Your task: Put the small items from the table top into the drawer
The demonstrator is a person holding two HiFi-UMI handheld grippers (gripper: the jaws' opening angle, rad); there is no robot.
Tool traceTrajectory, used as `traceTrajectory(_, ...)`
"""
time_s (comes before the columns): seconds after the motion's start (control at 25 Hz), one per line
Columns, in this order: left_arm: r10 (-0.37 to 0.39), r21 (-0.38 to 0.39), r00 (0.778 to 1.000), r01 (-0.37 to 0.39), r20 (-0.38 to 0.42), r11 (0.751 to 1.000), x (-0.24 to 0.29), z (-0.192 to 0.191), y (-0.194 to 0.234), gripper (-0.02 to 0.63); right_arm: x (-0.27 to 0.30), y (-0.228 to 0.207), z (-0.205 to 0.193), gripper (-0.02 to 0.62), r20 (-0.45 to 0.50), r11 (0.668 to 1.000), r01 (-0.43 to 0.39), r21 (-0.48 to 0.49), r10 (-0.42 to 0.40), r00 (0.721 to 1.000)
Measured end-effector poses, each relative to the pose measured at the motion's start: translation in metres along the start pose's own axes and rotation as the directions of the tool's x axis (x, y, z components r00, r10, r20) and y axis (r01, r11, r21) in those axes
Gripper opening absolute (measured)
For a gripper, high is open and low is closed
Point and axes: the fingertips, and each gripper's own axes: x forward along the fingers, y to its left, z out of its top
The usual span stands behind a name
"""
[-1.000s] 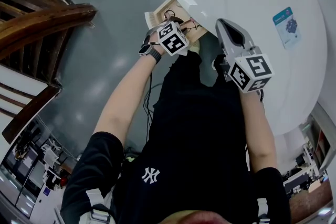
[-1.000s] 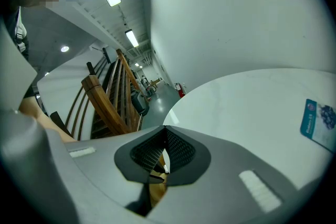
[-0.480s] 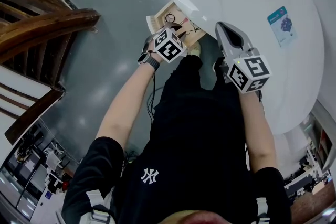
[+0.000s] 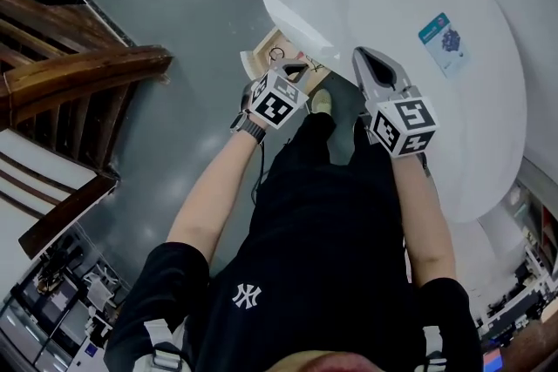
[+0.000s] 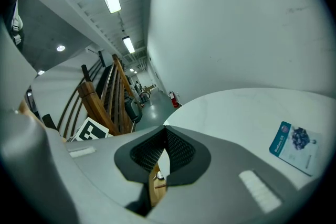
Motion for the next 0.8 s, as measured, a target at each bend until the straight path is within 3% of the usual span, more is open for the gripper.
traceTrajectory(0.16,-0.009,0.011,0.999,0.009,0.042,1.000,-0.007,0.026,-0.015,0.000,-0.018,-0.010,0.007,0.026,0.033,0.999,0.025,0.026,-0.025,0.999)
traceTrajectory(0.36,-0.067,0.068,0.991,0.059,0.117,0.996,-0.005,0.081,-0.039,0.000,-0.050,-0.039,0.016,0.026,0.082,0.991,0.115,0.061,-0.120,0.989)
traceTrajectory(0.8,-0.150,0.167,0.974,0.122,0.171,0.978,0.047,0.188,-0.107,0.000,-0.128,-0.123,0.010,0.028,0.104,0.952,0.249,0.180,-0.270,0.957)
